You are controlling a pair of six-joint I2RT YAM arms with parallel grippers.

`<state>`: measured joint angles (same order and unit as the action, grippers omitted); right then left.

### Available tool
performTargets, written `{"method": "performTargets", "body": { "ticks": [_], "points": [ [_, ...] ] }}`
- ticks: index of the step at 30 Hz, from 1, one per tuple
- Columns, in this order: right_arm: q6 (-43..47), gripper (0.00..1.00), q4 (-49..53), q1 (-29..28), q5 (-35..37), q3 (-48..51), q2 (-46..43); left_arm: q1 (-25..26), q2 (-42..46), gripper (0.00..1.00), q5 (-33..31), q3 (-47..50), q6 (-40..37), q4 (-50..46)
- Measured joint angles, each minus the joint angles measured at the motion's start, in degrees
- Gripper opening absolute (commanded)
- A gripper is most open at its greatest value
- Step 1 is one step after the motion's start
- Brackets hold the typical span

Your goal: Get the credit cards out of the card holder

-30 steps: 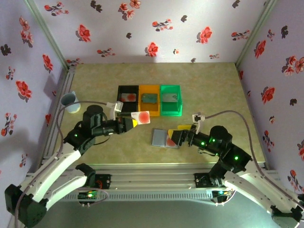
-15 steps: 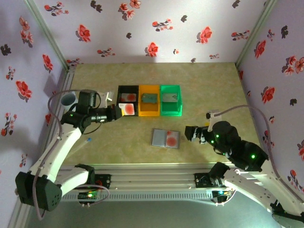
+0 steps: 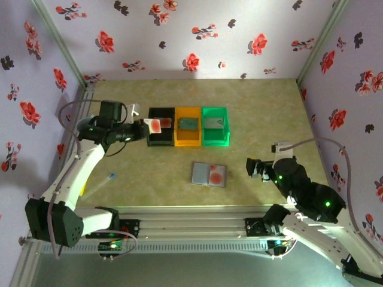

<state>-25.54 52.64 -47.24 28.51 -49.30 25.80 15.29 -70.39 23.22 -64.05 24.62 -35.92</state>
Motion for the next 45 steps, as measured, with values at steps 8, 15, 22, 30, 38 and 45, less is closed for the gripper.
{"method": "performTargets", "body": {
  "ticks": [8, 15, 22, 30, 38, 45],
  "points": [
    [-0.1, 0.99, 0.0, 0.0, 4.3, 0.7, -0.7, -0.3, -6.2, 0.00, -2.3, -3.7, -1.9, -1.9],
    [-0.1, 0.99, 0.0, 0.0, 5.0, 1.2, -1.5, -0.3, -11.4, 0.00, -3.0, -6.3, -3.0, -2.8],
    [-0.1, 0.99, 0.0, 0.0, 5.2, 1.6, -1.7, -0.7, -15.3, 0.00, -4.0, -8.1, -4.0, -3.4],
    [-0.1, 0.99, 0.0, 0.0, 5.2, 1.7, -1.9, -0.7, -20.2, 0.00, -5.3, -11.8, -4.5, -5.1],
    [0.0, 0.99, 0.0, 0.0, 5.1, 1.8, -2.1, -0.7, -24.9, 0.00, -6.3, -14.8, -5.1, -6.2],
    [0.0, 0.99, 0.0, 0.0, 4.7, 1.8, -2.1, -0.7, -28.9, 0.00, -6.3, -17.6, -5.1, -6.4]
  ]
}}
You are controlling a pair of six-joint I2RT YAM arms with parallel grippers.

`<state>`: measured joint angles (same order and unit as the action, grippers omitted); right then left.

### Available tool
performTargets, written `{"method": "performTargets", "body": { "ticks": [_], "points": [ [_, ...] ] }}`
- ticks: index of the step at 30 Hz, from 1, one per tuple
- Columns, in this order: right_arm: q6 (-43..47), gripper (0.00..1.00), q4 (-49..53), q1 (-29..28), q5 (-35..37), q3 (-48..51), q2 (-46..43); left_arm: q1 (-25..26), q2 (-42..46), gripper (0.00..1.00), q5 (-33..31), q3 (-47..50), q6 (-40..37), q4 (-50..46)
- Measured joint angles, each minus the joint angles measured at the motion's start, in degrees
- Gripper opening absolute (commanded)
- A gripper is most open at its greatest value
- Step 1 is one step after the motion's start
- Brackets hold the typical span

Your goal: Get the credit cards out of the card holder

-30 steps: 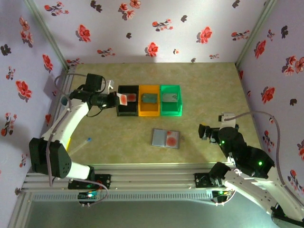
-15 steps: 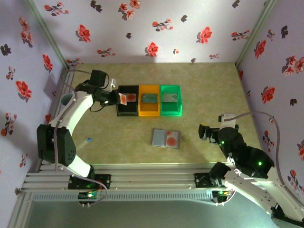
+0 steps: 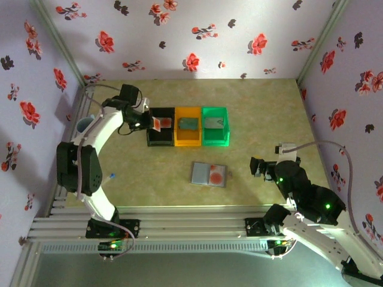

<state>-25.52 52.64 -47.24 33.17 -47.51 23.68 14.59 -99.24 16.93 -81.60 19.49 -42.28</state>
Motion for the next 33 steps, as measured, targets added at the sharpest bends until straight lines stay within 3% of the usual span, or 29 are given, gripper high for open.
{"method": "performTargets", "body": {
  "ticks": [33],
  "points": [
    [0.1, 0.99, -0.1, 0.0, -2.1, 0.5, 0.8, 0.0, -17.2, 0.00, 5.4, -15.8, 2.6, -0.5]
  ]
}}
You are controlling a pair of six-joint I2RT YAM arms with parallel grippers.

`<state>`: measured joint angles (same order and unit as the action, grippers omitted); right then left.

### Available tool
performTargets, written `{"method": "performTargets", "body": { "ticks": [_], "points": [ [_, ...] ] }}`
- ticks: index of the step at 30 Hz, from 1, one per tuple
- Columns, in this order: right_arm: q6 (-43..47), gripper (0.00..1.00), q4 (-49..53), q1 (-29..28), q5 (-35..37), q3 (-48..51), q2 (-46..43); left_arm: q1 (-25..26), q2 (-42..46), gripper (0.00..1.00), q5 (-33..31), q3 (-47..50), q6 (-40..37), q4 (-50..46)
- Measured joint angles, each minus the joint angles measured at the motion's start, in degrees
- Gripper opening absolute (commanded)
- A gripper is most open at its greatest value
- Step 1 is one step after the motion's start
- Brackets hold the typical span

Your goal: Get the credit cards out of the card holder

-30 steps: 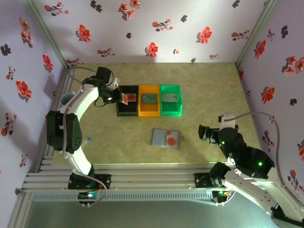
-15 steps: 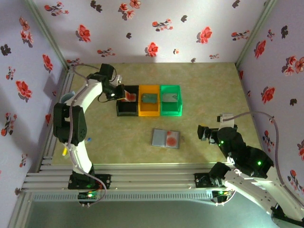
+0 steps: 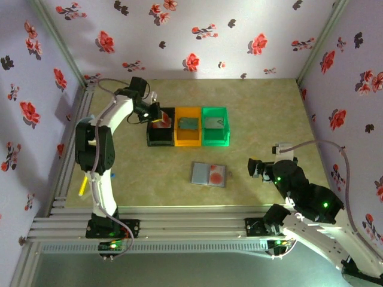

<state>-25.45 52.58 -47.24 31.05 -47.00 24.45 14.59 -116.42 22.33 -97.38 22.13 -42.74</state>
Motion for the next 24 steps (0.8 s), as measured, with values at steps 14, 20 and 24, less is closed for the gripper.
{"method": "performTargets", "body": {
  "ticks": [14, 20, 24],
  "points": [
    [0.0, 0.99, -0.1, 0.0, -0.9, 0.0, 0.8, 0.0, -5.2, 0.00, 0.4, -5.6, 0.0, -2.9],
    [0.0, 0.99, -0.2, 0.0, -0.9, 0.0, 0.8, 0.0, -6.5, 0.00, 0.5, -7.3, 0.0, -4.0],
    [0.0, 0.99, -0.2, 0.0, -1.1, 0.1, 0.9, 0.0, -7.8, 0.00, 0.5, -8.2, 0.0, -4.6]
  ]
}}
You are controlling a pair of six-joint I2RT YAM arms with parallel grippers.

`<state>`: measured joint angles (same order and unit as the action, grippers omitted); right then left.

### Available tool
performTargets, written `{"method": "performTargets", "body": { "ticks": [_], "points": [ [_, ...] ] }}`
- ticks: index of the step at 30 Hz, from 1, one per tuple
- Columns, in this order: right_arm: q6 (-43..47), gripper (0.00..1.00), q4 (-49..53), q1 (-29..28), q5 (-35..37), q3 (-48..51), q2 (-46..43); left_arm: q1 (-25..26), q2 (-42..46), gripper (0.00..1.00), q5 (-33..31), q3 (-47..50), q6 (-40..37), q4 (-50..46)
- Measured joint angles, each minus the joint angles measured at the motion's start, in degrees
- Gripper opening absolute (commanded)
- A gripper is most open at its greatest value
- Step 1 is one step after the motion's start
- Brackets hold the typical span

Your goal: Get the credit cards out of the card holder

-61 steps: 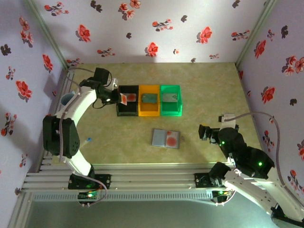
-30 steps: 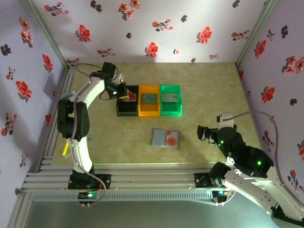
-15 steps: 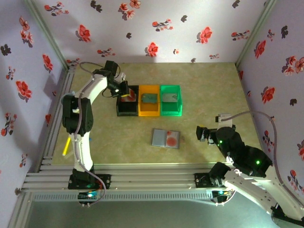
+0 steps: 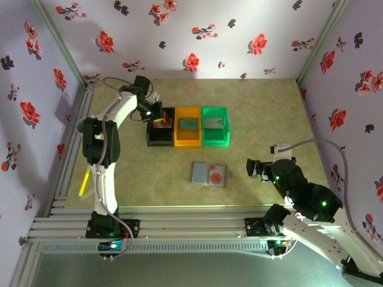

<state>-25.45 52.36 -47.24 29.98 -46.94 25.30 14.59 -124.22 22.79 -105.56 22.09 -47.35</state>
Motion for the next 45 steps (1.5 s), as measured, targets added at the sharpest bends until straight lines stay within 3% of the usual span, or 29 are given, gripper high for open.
{"method": "performTargets", "body": {
  "ticks": [13, 29, 45],
  "points": [
    [0.0, 0.99, -0.2, 0.4, -0.3, 0.1, 0.7, 0.0, -0.7, 0.00, 0.4, -0.6, -0.2, -0.6],
    [0.0, 0.99, -0.2, 0.8, -0.9, 0.1, 1.1, -0.9, -0.7, 0.17, 0.2, -0.9, -0.5, -1.6],
    [0.4, 0.99, -0.2, 0.9, -1.7, 0.1, 1.5, -2.6, -0.7, 0.19, -0.3, -3.6, -1.4, -4.4]
  ]
}}
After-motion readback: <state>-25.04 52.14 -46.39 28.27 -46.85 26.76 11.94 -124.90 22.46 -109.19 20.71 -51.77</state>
